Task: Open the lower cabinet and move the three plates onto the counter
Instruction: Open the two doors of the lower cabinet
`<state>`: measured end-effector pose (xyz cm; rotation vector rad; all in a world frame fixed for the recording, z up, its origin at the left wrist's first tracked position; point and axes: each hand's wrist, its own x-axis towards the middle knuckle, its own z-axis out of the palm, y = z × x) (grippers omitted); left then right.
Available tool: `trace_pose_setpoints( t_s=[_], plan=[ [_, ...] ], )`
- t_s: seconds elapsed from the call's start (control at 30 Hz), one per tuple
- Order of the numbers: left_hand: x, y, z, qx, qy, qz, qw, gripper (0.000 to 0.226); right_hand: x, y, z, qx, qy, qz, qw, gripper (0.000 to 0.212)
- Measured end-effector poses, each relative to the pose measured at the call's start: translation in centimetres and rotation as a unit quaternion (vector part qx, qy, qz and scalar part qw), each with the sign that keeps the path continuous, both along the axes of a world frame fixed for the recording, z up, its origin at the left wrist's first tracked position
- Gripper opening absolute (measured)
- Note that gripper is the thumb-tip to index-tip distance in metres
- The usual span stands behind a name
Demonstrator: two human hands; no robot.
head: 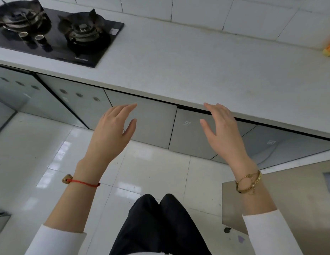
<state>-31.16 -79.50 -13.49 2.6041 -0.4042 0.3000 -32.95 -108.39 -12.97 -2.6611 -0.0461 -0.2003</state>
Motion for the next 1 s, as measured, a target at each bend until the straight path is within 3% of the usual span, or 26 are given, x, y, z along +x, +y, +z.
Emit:
trace_pose_setpoints(
  t_s=[0.6, 1.0],
  plan=[
    [4.0, -0.9, -30.3, 0.031, -0.102, -0.008, 0.994, 0.040, 5.6, -0.8, -28.7, -0.014, -0.173, 0.024, 0.985, 0.045],
    [6.8, -2.7, -36.7, 0.015, -0.175, -0.033, 0.984, 0.040, 8.9, -0.6, -33.7, -0.025, -0.253, 0.036, 0.966, 0.046]
  ],
)
